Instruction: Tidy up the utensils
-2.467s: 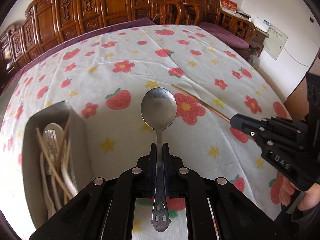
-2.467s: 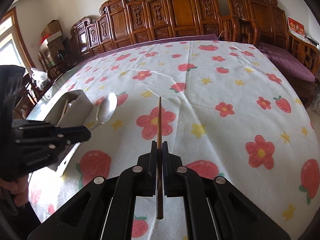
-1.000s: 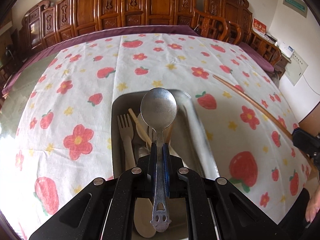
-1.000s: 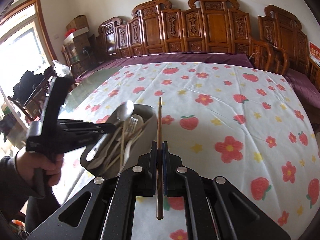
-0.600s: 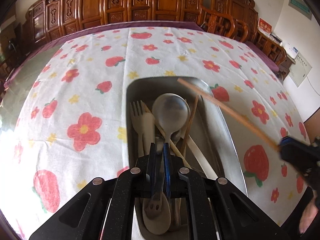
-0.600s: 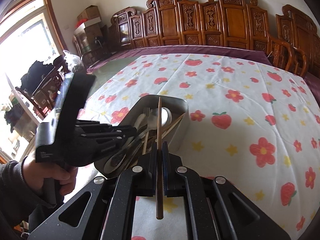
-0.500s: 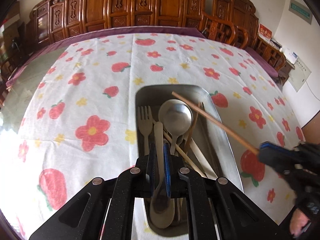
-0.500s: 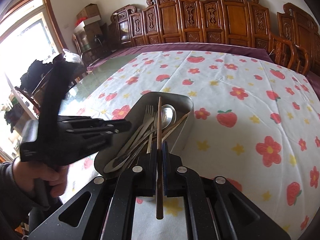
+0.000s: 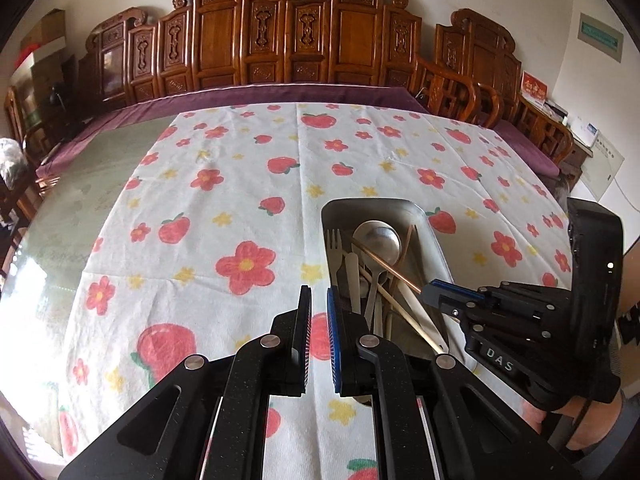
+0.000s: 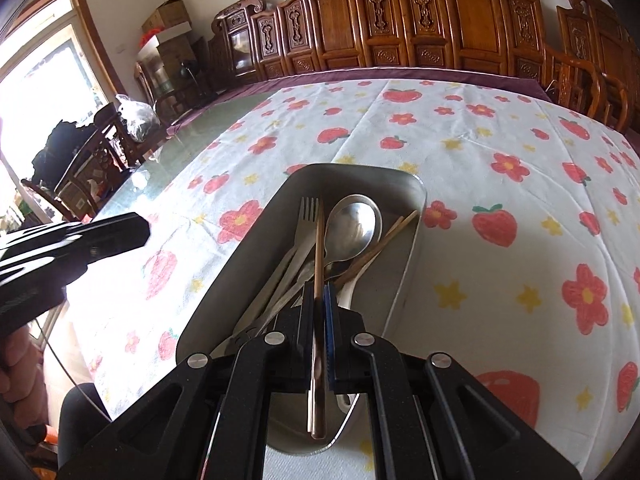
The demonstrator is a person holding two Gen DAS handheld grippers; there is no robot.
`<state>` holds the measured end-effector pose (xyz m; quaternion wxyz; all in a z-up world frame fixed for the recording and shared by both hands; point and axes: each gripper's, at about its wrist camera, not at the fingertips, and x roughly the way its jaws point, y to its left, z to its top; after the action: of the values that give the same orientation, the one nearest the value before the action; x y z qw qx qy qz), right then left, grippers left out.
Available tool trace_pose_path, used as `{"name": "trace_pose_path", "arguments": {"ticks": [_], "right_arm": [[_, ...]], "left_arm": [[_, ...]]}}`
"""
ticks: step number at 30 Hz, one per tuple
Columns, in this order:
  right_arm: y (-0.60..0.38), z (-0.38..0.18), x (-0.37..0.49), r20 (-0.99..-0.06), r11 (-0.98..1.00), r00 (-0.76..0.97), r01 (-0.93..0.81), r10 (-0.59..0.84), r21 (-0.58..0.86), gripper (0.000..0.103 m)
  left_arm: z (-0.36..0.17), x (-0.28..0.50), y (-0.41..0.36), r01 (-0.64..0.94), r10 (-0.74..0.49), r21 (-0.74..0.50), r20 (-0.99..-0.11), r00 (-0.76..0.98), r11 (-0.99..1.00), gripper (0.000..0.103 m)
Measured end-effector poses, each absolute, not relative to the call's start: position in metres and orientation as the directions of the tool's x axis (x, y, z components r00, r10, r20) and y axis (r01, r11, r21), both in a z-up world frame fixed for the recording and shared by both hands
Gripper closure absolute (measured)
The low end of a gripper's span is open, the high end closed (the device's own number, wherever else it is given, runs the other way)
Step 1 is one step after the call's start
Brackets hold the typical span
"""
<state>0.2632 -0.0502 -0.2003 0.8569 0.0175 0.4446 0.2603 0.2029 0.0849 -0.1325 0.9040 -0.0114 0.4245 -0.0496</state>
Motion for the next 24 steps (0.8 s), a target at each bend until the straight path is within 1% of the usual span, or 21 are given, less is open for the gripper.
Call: {"name": "trace_pose_path", "arguments": {"ticks": [4, 7, 9, 10, 11, 13, 15, 16, 17, 18, 19, 20, 21, 22, 23, 24], "right_arm": [[-0.045, -0.204, 0.26, -0.756, 0.854, 0.457, -0.452, 0.468, 0.256, 0.095], [-0.047, -0.195, 0.251, -0.742, 0.849, 0.475, -0.472, 0.473, 0.239, 0.095], [-0.052, -0.186, 0.244, -0.732, 0.848, 0.489, -0.477, 0.475, 0.231, 0.09], [-0.056, -0.181, 0.24, -0.725, 0.849, 0.499, -0.478, 0.475, 0.227, 0.085], [-0.06, -0.175, 0.235, -0.717, 0.851, 0.513, -0.476, 0.472, 0.22, 0.082], [-0.07, -0.162, 0.225, -0.701, 0.858, 0.539, -0.467, 0.467, 0.213, 0.079], [-0.083, -0.149, 0.214, -0.683, 0.866, 0.567, -0.455, 0.461, 0.207, 0.076], [-0.089, -0.143, 0.207, -0.674, 0.869, 0.58, -0.451, 0.458, 0.203, 0.074], [-0.097, -0.135, 0.199, -0.661, 0.873, 0.597, -0.446, 0.454, 0.196, 0.072], [-0.104, -0.13, 0.194, -0.653, 0.879, 0.613, -0.438, 0.446, 0.189, 0.07], [-0.112, -0.125, 0.187, -0.645, 0.886, 0.629, -0.427, 0.434, 0.181, 0.065], [-0.12, -0.119, 0.181, -0.635, 0.894, 0.646, -0.413, 0.422, 0.174, 0.057], [-0.129, -0.113, 0.173, -0.625, 0.902, 0.666, -0.398, 0.408, 0.166, 0.052], [-0.139, -0.106, 0.164, -0.612, 0.911, 0.687, -0.381, 0.391, 0.155, 0.041], [-0.148, -0.1, 0.156, -0.601, 0.92, 0.707, -0.364, 0.374, 0.144, 0.034], [-0.154, -0.095, 0.149, -0.591, 0.927, 0.722, -0.351, 0.36, 0.135, 0.031]], "left_arm": [[-0.127, 0.192, 0.088, 0.07, -0.091, -0.06, -0.761, 0.642, 0.996, 0.096], [-0.122, 0.183, 0.087, 0.066, -0.085, -0.055, -0.756, 0.649, 0.996, 0.096], [-0.118, 0.178, 0.086, 0.067, -0.086, -0.055, -0.752, 0.654, 0.996, 0.096], [-0.116, 0.176, 0.085, 0.069, -0.086, -0.054, -0.749, 0.657, 0.996, 0.093], [-0.113, 0.172, 0.083, 0.071, -0.086, -0.052, -0.743, 0.664, 0.996, 0.086], [-0.107, 0.166, 0.079, 0.074, -0.086, -0.048, -0.731, 0.677, 0.996, 0.08], [-0.103, 0.161, 0.074, 0.078, -0.09, -0.05, -0.724, 0.684, 0.996, 0.078], [-0.101, 0.158, 0.072, 0.079, -0.091, -0.051, -0.72, 0.687, 0.996, 0.074], [-0.098, 0.155, 0.07, 0.081, -0.093, -0.051, -0.714, 0.694, 0.995, 0.067], [-0.095, 0.151, 0.067, 0.085, -0.096, -0.051, -0.707, 0.701, 0.995, 0.064], [-0.093, 0.148, 0.064, 0.088, -0.098, -0.05, -0.7, 0.707, 0.995, 0.057], [-0.09, 0.144, 0.061, 0.088, -0.098, -0.05, -0.695, 0.713, 0.995, 0.051], [-0.088, 0.141, 0.059, 0.087, -0.098, -0.051, -0.69, 0.717, 0.995, 0.047], [-0.085, 0.136, 0.056, 0.086, -0.1, -0.054, -0.681, 0.726, 0.995, 0.038], [-0.082, 0.132, 0.053, 0.086, -0.101, -0.055, -0.671, 0.734, 0.995, 0.033], [-0.079, 0.128, 0.049, 0.087, -0.101, -0.054, -0.661, 0.744, 0.995, 0.03]]}}
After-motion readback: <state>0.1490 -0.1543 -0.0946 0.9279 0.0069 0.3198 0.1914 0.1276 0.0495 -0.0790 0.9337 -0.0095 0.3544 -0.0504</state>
